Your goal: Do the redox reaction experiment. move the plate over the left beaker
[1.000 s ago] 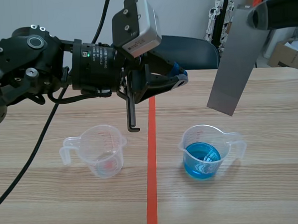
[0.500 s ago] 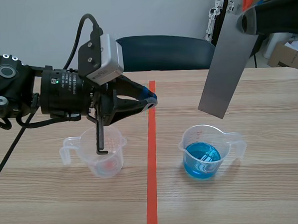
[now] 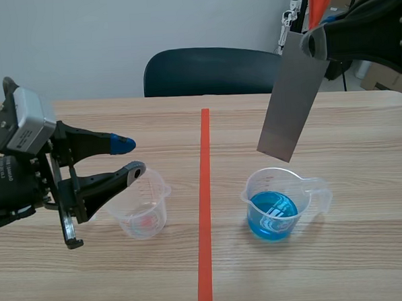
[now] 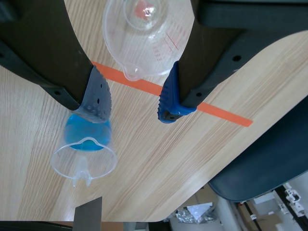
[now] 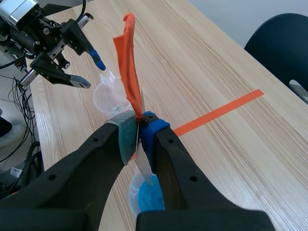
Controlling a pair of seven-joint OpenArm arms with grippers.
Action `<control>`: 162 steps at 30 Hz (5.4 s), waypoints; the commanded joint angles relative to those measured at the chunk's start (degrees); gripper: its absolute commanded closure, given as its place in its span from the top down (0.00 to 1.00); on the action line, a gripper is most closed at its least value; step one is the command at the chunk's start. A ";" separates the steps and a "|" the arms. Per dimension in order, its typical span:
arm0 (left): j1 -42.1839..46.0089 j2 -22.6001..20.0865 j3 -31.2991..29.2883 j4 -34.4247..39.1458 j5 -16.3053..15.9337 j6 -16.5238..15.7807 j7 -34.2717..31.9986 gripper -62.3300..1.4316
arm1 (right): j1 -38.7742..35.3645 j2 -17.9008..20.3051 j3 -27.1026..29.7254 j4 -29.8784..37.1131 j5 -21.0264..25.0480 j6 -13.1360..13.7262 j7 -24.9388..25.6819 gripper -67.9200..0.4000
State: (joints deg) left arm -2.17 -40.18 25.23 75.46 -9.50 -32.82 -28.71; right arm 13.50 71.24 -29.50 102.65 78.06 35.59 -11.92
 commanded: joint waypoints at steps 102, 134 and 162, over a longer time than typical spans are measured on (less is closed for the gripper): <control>32.96 29.66 -31.69 -16.59 18.78 12.52 -34.51 1.00 | 12.22 -65.07 -3.69 -9.62 -25.66 3.48 -38.77 0.01; 32.76 29.66 -31.69 -16.59 18.78 12.57 -34.51 1.00 | 12.22 -65.07 -3.69 -9.62 -27.54 3.43 -38.82 0.01; 32.79 29.66 -31.69 -16.59 18.78 12.57 -34.51 1.00 | 12.22 -65.07 -3.69 -9.62 -27.54 3.43 -38.80 0.01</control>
State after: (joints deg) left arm 30.61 -10.33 -6.50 57.63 10.00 -20.18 -62.39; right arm 24.84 6.66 -33.19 92.29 50.30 38.98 -51.35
